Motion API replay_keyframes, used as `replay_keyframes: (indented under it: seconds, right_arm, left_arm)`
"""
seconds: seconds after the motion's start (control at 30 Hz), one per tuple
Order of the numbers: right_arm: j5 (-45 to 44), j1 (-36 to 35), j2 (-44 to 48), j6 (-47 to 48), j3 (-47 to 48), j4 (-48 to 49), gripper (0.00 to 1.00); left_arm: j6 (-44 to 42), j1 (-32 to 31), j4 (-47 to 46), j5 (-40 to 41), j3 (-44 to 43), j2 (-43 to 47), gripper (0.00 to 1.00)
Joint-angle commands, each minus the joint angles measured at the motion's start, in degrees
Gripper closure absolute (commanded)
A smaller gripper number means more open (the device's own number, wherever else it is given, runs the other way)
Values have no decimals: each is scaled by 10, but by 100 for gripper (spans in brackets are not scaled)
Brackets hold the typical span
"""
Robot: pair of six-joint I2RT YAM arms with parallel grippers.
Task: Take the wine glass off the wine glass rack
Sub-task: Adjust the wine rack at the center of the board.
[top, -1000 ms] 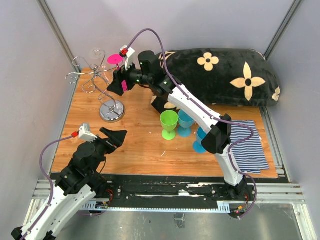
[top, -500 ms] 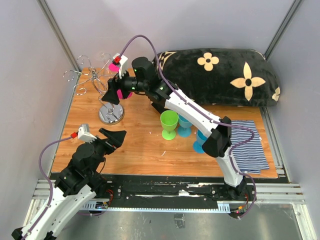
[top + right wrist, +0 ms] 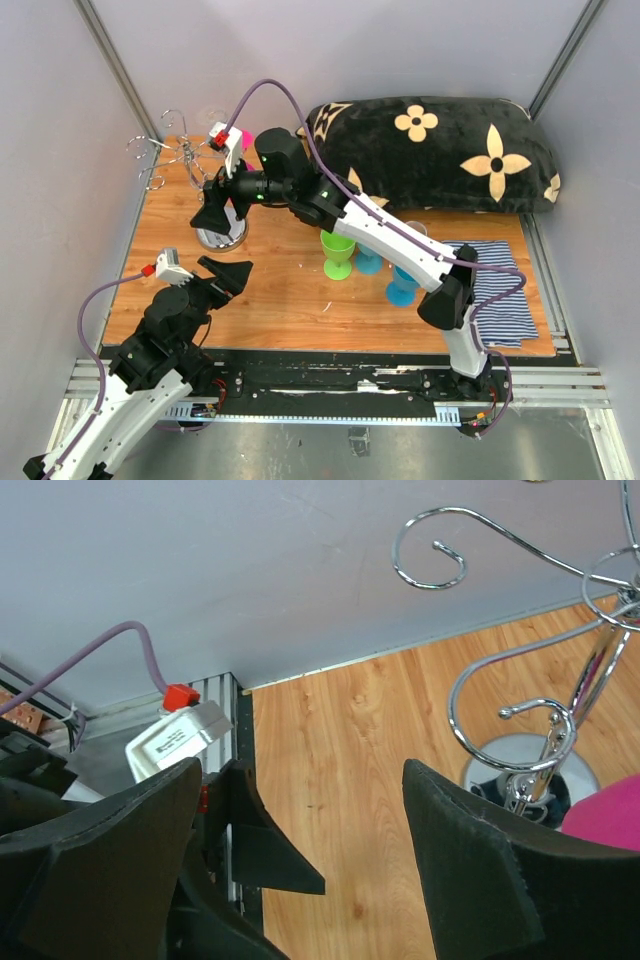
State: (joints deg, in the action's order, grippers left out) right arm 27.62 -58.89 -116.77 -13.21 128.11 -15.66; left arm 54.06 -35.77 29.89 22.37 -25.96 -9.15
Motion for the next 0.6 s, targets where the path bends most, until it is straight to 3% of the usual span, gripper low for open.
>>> replay_keyframes:
  seconds: [0.0, 0.27, 0.43, 0.57]
  right_arm:
    - [-17, -10, 26, 17, -6, 8, 18]
    - [-177, 11, 97, 119, -9, -6, 7]
    - [-188, 64, 84, 52, 6, 1, 5]
    - [-164, 113, 49, -64, 34, 2, 11]
  left_arm:
    - [-3, -1, -1, 10, -10, 5, 0]
    - [-13, -1, 0, 8, -15, 11, 0]
    - [-22, -1, -10, 1, -16, 10, 0]
    - [-29, -1, -13, -11, -23, 10, 0]
